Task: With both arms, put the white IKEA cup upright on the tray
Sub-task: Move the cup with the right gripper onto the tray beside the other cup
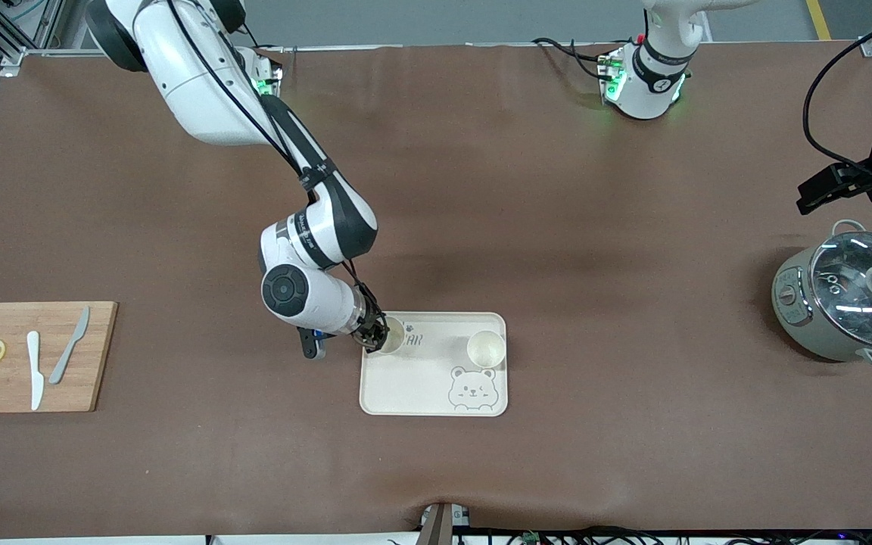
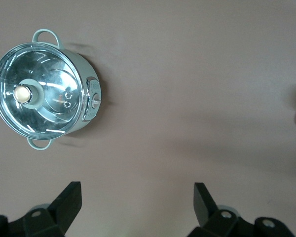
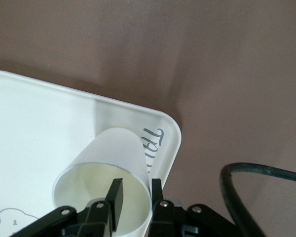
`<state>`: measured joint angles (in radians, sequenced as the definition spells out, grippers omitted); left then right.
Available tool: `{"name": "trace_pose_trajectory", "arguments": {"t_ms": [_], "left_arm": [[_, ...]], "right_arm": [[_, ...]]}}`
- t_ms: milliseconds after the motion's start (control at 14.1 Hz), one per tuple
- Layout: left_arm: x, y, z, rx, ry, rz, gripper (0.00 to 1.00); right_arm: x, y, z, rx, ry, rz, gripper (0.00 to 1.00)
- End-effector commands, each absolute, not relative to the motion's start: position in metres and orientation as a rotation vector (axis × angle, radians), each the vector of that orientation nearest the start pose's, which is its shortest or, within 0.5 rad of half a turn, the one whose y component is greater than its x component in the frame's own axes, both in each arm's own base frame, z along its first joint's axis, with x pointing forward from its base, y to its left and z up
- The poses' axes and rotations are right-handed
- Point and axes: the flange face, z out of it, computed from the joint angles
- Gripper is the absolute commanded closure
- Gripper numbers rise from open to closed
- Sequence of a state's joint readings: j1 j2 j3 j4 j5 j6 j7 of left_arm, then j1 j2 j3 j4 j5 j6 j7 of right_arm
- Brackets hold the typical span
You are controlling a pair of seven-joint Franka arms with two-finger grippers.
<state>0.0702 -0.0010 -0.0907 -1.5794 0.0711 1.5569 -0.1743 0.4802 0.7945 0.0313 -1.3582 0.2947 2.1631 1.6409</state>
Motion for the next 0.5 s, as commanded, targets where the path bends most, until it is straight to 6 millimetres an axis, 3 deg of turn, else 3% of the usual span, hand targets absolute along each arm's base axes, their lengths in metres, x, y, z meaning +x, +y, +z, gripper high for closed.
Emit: {"name": "trace_pose_trajectory", "arguments": {"t_ms": [0, 212, 283, 425], "left_arm": [[0.547, -0.013, 0.626, -3.079, -0.187, 0.004, 0.0], [0.547, -0.017, 0.632, -3.081, -0.176, -0.015, 0.0], [0.547, -0.016, 0.632, -3.081, -0.181, -0.015, 0.0], [0.548, -0.016, 0.629, -3.079, -0.181, -0.008, 0.0]], "right_arm": [[0.645, 0.373, 0.259, -2.368, 1.82, 0.313, 0.0], [0.653, 0.363, 0.28, -2.348, 1.804, 0.303, 0.0], [0.653, 0.358, 0.296, -2.384, 1.77, 0.304, 0.0], [0.655, 0.337, 0.306, -2.431, 1.766, 0.393, 0.0]]}}
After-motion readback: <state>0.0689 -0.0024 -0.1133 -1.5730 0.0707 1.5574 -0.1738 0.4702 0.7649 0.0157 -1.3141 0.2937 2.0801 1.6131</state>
